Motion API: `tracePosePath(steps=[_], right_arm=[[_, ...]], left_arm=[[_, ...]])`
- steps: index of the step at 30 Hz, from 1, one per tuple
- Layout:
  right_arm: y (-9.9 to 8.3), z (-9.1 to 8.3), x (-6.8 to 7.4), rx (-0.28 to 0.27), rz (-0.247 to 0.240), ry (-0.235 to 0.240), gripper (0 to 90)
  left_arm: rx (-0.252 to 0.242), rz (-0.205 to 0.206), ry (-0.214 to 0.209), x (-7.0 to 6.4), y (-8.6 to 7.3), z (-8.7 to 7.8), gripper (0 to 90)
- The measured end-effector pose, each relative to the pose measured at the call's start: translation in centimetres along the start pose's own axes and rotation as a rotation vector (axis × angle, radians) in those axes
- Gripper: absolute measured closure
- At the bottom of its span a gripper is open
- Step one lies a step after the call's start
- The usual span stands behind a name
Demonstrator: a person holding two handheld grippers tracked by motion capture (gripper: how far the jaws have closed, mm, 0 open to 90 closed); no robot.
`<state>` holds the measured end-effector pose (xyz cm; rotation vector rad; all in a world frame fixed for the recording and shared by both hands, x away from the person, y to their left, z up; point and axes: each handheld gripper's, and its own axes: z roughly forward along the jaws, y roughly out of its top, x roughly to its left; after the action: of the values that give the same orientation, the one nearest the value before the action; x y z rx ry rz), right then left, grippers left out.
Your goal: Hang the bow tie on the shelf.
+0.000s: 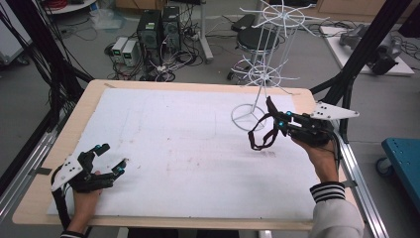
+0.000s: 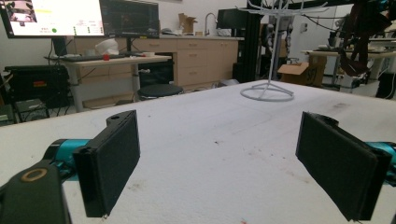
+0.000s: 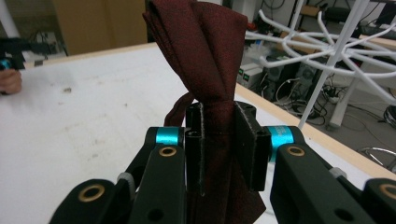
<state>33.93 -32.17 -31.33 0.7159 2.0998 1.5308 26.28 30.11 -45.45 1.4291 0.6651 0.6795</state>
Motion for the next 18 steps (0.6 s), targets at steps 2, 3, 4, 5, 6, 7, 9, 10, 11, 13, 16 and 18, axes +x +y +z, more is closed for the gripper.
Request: tracePosePath(steps=[2, 3, 4, 5, 6, 7, 9, 10, 11, 13, 16, 18], right_arm=[[0.1, -0.1, 0.0, -0.007, -0.001, -0.004, 75.0], [0.3, -0.1, 0.1, -0.011, -0.003, -0.009, 75.0], [0.4, -0.1, 0.1, -0.012, 0.000, -0.010, 75.0], [0.5, -0.1, 0.1, -0.018, 0.001, -0.014, 75.0], [0.7, 0.0, 0.1, -0.030, 0.003, -0.017, 74.9], [0.7, 0.0, 0.1, -0.030, 0.003, -0.017, 74.9], [1.2, 0.1, 0.3, -0.045, 0.006, -0.036, 74.9], [1.4, 0.1, 0.4, -0.048, 0.000, -0.051, 74.9], [1.6, 0.2, 0.5, -0.047, 0.000, -0.067, 74.9], [1.9, 0.3, 0.6, -0.055, 0.008, -0.090, 74.9], [2.2, 0.5, 0.8, -0.056, 0.012, -0.107, 74.9], [2.3, 0.7, 0.9, -0.059, 0.010, -0.125, 74.8]], left_arm=[[0.001, 0.000, 0.000, 0.0, 0.0, 0.0, 14.1], [0.001, 0.000, -0.001, 0.0, 0.0, 0.0, 14.1], [0.002, 0.002, 0.000, 0.0, 0.0, 0.0, 14.1], [0.001, 0.001, 0.000, 0.0, 0.0, 0.0, 14.1], [0.001, 0.001, 0.000, 0.0, 0.0, 0.0, 14.1], [0.003, 0.003, 0.000, 0.0, 0.0, 0.0, 14.1], [0.002, 0.004, 0.000, 0.0, 0.0, 0.0, 14.1], [0.002, 0.003, 0.000, 0.0, 0.0, 0.0, 14.1], [0.003, 0.003, 0.001, 0.0, 0.0, 0.0, 14.1], [0.003, 0.005, 0.000, 0.0, 0.0, 0.0, 14.1], [0.002, 0.003, 0.000, 0.0, 0.0, 0.0, 14.1], [0.002, 0.003, 0.000, 0.0, 0.0, 0.0, 14.1]])
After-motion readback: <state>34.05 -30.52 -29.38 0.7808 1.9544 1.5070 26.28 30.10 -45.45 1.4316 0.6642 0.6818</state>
